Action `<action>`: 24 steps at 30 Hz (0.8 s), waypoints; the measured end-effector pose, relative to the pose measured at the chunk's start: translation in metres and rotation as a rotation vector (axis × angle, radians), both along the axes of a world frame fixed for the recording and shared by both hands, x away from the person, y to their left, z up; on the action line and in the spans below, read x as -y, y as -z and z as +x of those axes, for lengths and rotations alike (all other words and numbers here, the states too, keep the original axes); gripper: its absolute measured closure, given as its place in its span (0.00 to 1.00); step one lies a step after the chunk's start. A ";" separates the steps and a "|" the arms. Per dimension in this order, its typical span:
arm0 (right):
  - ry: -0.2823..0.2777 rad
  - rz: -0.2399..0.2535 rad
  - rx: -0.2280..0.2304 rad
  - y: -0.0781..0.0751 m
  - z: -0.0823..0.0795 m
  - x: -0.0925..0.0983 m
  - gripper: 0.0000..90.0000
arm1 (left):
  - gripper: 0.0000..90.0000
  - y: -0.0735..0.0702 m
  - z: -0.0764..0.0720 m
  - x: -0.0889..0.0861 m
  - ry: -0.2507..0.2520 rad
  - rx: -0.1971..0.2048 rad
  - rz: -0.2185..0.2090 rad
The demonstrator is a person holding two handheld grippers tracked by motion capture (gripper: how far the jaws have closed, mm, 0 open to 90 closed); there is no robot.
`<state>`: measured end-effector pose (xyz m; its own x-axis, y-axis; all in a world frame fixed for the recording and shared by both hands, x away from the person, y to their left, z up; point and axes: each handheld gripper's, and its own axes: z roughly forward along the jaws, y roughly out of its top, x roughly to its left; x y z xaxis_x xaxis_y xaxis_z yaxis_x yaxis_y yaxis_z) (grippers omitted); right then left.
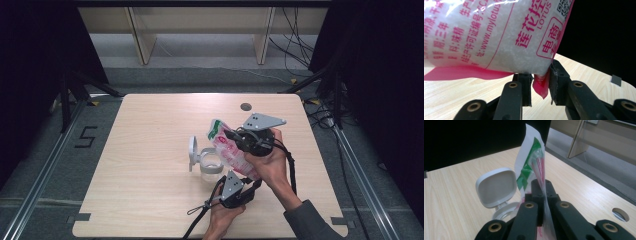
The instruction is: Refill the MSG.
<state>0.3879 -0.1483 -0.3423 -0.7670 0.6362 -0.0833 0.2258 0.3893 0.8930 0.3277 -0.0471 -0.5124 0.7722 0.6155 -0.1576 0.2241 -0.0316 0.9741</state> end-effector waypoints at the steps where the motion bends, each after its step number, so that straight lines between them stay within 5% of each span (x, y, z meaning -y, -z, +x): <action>1: -0.009 -0.010 0.013 0.000 0.001 -0.001 1.00 | 0.81 -0.001 0.000 -0.001 -0.009 -0.008 0.007; 24: -0.006 -0.017 -0.003 0.001 0.007 -0.008 1.00 | 0.82 0.000 0.003 -0.001 0.000 0.009 -0.002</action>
